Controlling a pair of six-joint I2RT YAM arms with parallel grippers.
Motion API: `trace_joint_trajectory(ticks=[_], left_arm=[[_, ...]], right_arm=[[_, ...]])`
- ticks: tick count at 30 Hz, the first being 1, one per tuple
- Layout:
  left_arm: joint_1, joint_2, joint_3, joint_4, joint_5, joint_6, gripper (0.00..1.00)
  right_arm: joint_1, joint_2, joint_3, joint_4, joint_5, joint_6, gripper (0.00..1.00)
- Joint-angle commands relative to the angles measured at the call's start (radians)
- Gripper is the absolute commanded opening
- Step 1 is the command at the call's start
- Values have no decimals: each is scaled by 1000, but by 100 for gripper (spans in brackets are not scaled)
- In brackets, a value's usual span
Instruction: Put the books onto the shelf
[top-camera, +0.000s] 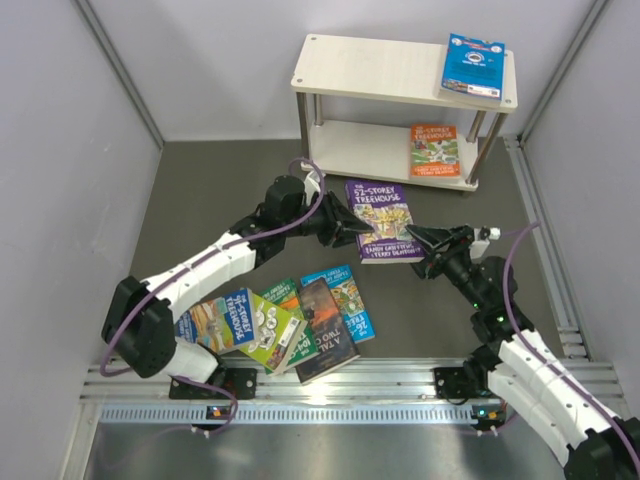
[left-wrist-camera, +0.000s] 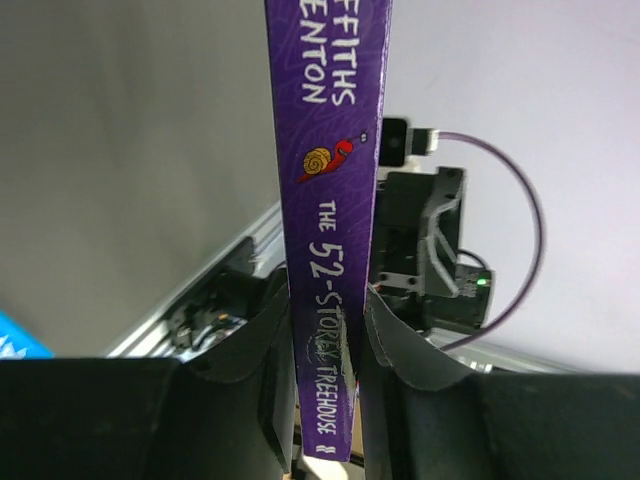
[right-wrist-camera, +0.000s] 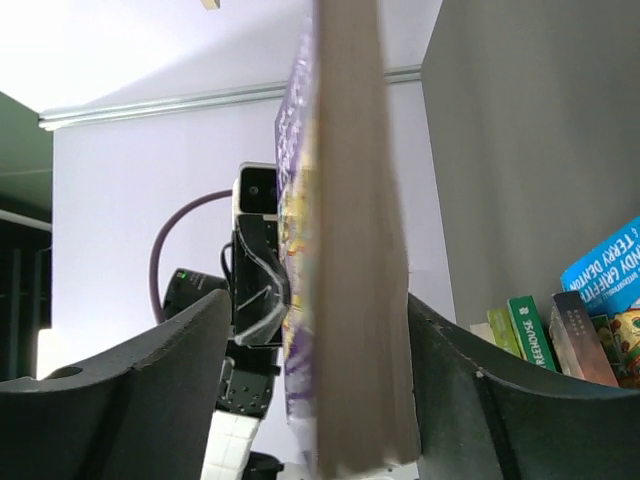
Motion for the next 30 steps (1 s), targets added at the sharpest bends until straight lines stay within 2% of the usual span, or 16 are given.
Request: trace_joint_trajectory(ticks=[1,8,13,18,19,20,22,25,30], left_arm=[[-6,-52,53,-98,16,121,0],[-5,-50,59,-140,8,164,0],[-11,-41,68,-160,8,188,0],[-31,-4,120,-192,18,234,0],[-40,17,149,-209,19,245,0],[-43,28,164,-223,18,257,0],[-54,56,195,-258,18,288,0],[-54,79,217,-302,10,325,0],[-52,145,299,-408,-13,424,0]], right_arm=[[-15,1,49,42,-28,-22,63],[-19,-7,63,-7,-51,-49,37],[-21,45,95,-4,-103,-80,34],[-21,151,233,-188,-249,-287,25],[-21,177,274,-222,-263,-320,21],[-21,184,288,-249,-272,-375,11],[-21,173,308,-340,-254,-416,0],[-28,153,310,-417,-223,-465,0],[-39,216,354,-493,-288,-572,0]])
